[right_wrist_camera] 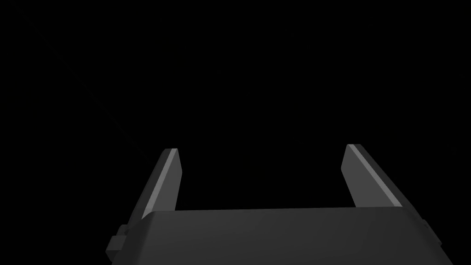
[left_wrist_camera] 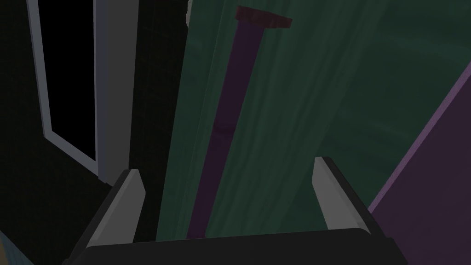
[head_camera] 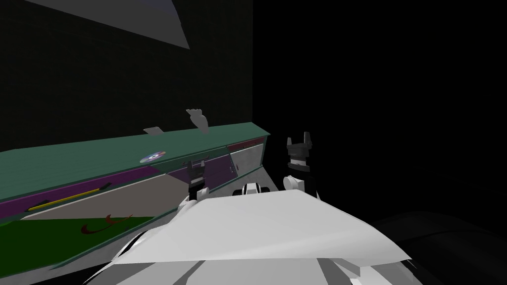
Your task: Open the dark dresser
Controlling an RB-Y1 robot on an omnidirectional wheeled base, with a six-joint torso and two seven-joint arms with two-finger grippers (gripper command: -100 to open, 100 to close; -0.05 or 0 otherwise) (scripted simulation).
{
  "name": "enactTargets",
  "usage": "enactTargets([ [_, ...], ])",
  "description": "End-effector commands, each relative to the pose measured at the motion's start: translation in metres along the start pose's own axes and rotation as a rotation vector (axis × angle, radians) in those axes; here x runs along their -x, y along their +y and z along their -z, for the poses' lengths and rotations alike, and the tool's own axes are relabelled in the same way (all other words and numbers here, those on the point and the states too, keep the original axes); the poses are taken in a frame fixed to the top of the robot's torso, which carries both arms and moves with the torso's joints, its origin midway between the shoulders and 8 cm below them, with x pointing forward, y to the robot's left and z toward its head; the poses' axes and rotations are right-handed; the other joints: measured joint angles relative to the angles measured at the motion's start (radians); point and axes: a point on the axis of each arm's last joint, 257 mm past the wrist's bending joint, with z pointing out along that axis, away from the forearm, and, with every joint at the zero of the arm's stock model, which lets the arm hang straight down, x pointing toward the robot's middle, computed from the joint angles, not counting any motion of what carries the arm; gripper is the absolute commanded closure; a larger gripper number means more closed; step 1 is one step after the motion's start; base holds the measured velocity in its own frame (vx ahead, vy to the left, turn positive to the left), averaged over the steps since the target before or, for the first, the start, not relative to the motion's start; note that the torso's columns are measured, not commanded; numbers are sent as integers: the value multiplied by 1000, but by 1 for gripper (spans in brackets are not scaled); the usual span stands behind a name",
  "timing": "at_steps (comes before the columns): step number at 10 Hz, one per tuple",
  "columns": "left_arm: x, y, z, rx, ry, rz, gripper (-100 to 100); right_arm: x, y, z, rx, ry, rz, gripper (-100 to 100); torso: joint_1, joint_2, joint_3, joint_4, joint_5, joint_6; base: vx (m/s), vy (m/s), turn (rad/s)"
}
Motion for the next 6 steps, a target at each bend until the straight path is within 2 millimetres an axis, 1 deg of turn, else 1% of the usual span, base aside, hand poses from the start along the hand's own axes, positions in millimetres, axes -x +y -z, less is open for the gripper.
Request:
enactTargets([
  [1,21,-5,-24,-23,-44,4,-100,0,0,0,0,0,0,0,1,-1,0,0,0,0,-83,-66,-113],
  [2,23,3,-23,-1,-59,3,-100,0,0,0,0,0,0,0,0,-1,-1,1,-1,1,-73,-58,-59],
  [3,21,2,-18,-5,-51,1,-100,0,0,0,0,0,0,0,-2,0,0,1,-2,1,-27,-20,2],
  [4,13,11,-1,31,-36,-6,100,0,0,0,0,0,0,0,0,-2,-1,1,-1,1,57,34,100],
  [5,15,12,2,36,-39,-8,100,0,0,0,0,0,1,0,2,-3,-2,1,-2,-2,82,51,55],
  [6,12,8,-2,24,-32,-4,100,0,0,0,0,0,1,0,5,-2,-1,1,-1,-4,48,34,7],
])
